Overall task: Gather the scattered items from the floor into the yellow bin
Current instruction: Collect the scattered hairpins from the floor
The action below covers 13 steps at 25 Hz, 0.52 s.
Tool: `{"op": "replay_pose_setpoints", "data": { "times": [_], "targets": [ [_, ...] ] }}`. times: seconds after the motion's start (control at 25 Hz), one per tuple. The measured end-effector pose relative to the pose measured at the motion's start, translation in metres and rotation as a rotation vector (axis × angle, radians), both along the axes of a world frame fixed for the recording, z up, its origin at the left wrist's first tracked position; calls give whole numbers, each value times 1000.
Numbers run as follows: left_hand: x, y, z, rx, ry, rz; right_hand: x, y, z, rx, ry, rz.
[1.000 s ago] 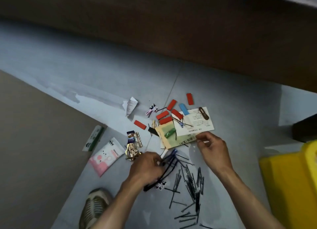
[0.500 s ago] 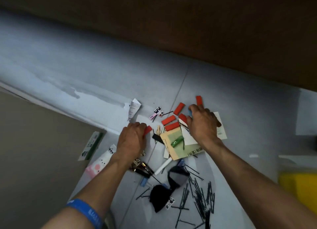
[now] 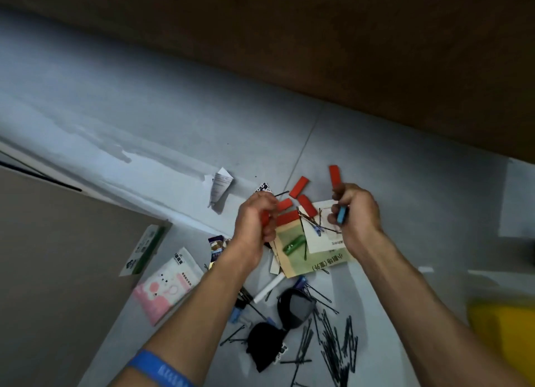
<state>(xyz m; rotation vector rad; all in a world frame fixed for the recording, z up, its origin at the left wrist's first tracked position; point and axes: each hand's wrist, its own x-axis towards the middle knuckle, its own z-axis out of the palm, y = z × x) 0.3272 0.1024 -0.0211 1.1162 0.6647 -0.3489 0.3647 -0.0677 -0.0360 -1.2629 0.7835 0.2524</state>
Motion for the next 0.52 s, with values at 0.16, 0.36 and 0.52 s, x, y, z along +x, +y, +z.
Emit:
{"op": "replay_pose_setpoints", "data": {
  "times": [0.16,0.36,0.52],
  "targets": [
    [12,-19,-14,1248,-216,-702,-4,7,-5,-986,-233,657],
    [10,-19,-12,1357,-382,-862,1,21,-16,-1248,-259,1006],
    [21,-4,-4,695,93,-229,-6,14,-15,-805,-153,720]
  ]
}}
